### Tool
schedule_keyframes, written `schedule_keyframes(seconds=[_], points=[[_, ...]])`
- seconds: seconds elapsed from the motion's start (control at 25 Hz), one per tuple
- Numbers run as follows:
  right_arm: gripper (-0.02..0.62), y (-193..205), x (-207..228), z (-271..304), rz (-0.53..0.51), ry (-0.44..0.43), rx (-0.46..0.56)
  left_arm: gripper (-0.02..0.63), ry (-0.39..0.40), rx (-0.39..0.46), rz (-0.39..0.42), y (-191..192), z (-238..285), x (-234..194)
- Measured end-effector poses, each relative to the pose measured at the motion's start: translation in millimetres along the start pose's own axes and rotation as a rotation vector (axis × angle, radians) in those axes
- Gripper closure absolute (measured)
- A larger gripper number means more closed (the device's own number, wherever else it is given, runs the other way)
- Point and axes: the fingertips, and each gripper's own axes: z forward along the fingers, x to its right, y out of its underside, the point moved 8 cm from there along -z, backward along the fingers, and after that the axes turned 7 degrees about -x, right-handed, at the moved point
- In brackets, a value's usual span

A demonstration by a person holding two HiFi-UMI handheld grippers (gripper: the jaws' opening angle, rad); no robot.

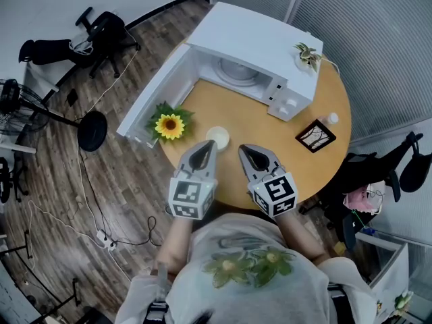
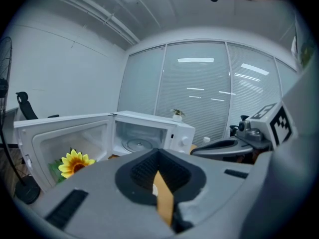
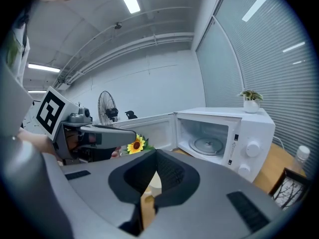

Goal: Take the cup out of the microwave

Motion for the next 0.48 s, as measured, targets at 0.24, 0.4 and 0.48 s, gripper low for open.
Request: schedule_keyframes(seconds=[0.24, 0.4, 0.48], points=[[0.578, 2.8, -0.6, 2.6, -0.003, -0.011, -0.012, 0.601, 0.000, -0.014, -0.003, 2.6, 1.4, -0.7], [0.579, 3.6, -0.6, 3.3, -0.009, -0.017, -0.015, 0.601, -0.002, -0.020, -0.002, 4.2, 2.1, -0.5], [0.578, 3.5, -0.5, 3.6, -0.011, -0.021, -0.016, 0.601, -0.004, -0.021, -0.001, 4.4, 2.4, -0.6]])
